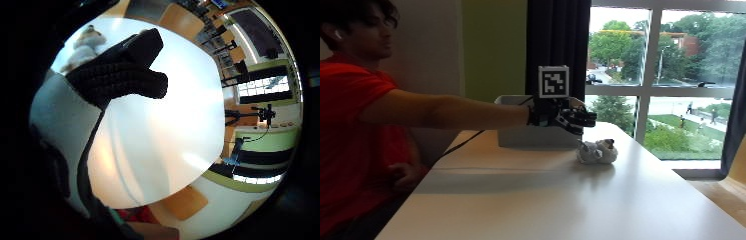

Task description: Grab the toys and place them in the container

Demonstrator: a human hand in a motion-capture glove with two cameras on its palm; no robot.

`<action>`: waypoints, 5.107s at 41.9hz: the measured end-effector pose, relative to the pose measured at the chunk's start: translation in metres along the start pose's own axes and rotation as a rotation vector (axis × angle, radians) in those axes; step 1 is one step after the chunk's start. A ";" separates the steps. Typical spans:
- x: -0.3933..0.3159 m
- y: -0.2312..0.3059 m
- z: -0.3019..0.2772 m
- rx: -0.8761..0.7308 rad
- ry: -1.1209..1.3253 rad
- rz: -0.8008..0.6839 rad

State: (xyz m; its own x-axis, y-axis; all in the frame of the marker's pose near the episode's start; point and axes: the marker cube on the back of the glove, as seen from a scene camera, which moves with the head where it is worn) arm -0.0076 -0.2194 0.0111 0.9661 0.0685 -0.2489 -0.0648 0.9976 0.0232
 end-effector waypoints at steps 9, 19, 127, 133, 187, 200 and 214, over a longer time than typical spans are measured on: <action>-0.011 -0.039 0.035 0.034 -0.079 0.047; -0.019 -0.078 0.049 -0.028 -0.067 0.077; -0.240 0.053 -0.188 0.388 -0.084 -0.435; -0.235 0.053 -0.177 0.246 -0.094 -0.431; 0.034 0.134 0.009 -0.048 -0.047 -0.092; 0.061 0.156 0.022 -0.020 -0.103 -0.010; 0.060 0.166 0.019 -0.025 -0.254 0.033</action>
State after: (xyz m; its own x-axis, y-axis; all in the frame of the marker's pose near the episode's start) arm 0.0445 -0.0498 0.0185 0.9949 0.1007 0.0033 -0.1007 0.9949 0.0022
